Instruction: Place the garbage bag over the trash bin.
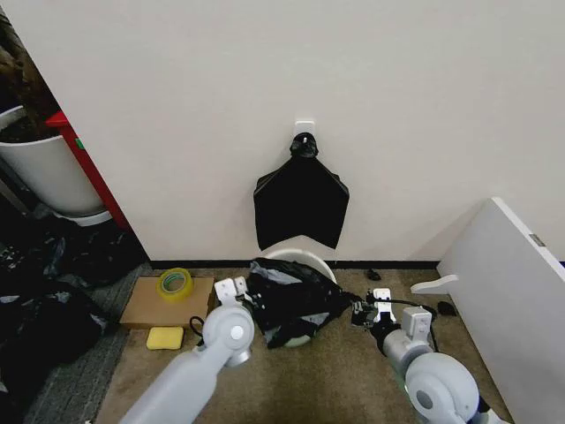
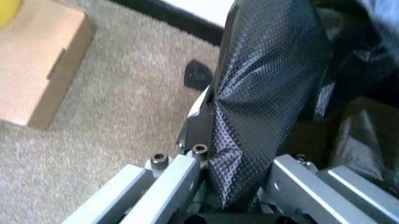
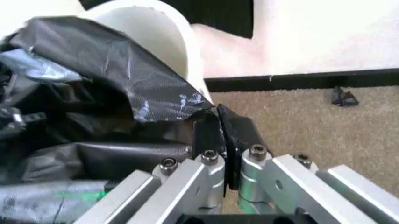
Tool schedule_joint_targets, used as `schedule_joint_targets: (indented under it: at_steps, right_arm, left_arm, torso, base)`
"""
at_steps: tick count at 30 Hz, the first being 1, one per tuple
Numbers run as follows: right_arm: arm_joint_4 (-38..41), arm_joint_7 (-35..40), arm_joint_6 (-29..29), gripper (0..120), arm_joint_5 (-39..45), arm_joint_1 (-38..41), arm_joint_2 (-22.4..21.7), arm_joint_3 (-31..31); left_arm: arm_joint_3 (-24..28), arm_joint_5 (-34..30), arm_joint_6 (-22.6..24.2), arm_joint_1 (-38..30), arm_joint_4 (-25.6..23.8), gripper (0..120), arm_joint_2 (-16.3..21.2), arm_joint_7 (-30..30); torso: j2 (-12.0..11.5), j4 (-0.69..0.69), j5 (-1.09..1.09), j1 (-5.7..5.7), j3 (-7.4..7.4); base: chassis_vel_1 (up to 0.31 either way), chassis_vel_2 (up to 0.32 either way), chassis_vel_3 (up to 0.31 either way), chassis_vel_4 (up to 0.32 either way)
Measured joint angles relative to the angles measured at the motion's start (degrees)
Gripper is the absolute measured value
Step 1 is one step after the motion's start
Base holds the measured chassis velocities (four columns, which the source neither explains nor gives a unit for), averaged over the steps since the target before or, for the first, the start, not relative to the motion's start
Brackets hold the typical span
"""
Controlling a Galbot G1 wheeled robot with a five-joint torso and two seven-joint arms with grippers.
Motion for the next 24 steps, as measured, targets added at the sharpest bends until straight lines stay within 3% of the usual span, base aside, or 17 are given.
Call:
schedule_joint_targets:
  at_steps: [10,24]
  right_arm:
    - [-1.9,0.7,0.3,0,0.1,0.6,-0.4,1.0]
    - [-6.6,-4.3,4.6,0,-5.4,1.5,0.1,0.2]
  left_arm:
    - [-2.5,-1.6,0.3,3.0,-5.2,0,3.0,0.6]
    - [-5.6,-4.5,3.2,8.3,-11.7,0,6.3,1.3]
  torso:
    - [0.0,0.01,0.00,0.00,0.00]
    - [0.0,0.02,0.00,0.00,-0.01]
  base:
    - [0.000,0.000,0.000,0.000]
    - [0.000,0.000,0.000,0.000]
